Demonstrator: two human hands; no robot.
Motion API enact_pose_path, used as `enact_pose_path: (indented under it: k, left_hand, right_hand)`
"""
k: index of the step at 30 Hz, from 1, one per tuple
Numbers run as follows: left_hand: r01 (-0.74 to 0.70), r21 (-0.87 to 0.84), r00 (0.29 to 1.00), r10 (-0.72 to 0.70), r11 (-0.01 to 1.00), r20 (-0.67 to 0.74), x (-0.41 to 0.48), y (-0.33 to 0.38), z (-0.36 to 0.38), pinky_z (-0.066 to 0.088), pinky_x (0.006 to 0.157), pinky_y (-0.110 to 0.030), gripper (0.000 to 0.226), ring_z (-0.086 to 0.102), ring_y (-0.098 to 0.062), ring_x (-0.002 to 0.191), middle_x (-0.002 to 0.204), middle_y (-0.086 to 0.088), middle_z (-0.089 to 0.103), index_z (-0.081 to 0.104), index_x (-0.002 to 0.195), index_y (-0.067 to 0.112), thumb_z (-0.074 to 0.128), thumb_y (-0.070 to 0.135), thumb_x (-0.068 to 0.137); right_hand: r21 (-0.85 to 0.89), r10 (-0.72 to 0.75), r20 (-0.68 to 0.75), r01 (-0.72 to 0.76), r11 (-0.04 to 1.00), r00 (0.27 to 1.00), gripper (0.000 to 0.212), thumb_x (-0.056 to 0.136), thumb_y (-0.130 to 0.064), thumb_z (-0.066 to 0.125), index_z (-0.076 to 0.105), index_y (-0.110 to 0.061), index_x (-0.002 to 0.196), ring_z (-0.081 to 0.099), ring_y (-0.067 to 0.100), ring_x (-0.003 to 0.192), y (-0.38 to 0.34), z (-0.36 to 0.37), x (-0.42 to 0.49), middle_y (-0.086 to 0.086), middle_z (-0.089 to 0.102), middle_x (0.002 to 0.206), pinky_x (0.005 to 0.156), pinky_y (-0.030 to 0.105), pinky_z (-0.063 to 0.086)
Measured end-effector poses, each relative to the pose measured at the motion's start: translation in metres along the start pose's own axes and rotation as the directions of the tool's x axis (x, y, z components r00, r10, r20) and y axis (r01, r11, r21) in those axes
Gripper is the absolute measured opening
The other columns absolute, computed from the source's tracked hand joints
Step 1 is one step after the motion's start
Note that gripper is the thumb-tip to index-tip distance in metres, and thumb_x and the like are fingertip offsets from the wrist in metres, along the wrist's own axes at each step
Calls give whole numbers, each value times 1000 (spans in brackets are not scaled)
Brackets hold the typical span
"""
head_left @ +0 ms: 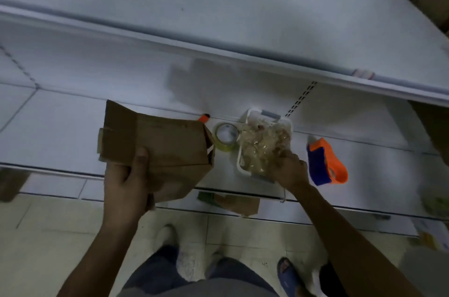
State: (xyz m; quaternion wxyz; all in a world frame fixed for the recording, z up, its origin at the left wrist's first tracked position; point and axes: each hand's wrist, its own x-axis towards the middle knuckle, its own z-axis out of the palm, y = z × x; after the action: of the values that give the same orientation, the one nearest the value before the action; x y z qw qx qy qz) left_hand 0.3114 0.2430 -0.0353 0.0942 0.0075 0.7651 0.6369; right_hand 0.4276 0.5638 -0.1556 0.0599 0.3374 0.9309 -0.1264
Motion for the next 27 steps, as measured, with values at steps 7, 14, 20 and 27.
enact_pose_path:
  k: [7, 14, 20, 27]
  left_hand:
    - [25, -43, 994, -29, 999, -106, -51, -8, 18, 32, 27, -22, 40, 43, -14, 33, 60, -11, 44, 52, 103, -3, 43, 35, 98]
    - [26, -145, 957, -67, 989, -284, -88, -24, 21, 46, 59, -21, 27, 60, -7, 69, 85, -1, 61, 57, 114, 9, 45, 28, 100]
    - [26, -183, 876, -111, 983, -470, -109, -33, -5, 47, 68, -32, 23, 60, -23, 88, 92, -1, 63, 59, 107, 13, 47, 31, 98]
    - [-88, -475, 672, -300, 876, -678, -118, -35, -75, 48, 69, -27, 13, 59, -11, 80, 85, 10, 63, 59, 91, 26, 50, 22, 98]
  right_hand:
    - [310, 240, -213, -167, 936, 947, 21, 87, -27, 60, 58, -6, 89, 62, 28, 79, 22, 4, -4, 11, 63, 89, 63, 32, 48]
    - [657, 176, -388, 138, 741, 905, 25, 98, -25, 46, 53, -6, 113, 55, 19, 87, -17, -4, -57, 12, 50, 114, 73, 33, 50]
    - [925, -244, 39, 58, 376, 969, 58, 76, -53, 54, 53, -17, 121, 58, 0, 96, -122, -26, -122, -8, 59, 109, 72, 10, 48]
    - [936, -619, 24, 199, 289, 785, 21, 87, -40, 56, 65, -21, 90, 61, 3, 79, -203, -45, -149, -7, 67, 85, 66, 11, 45]
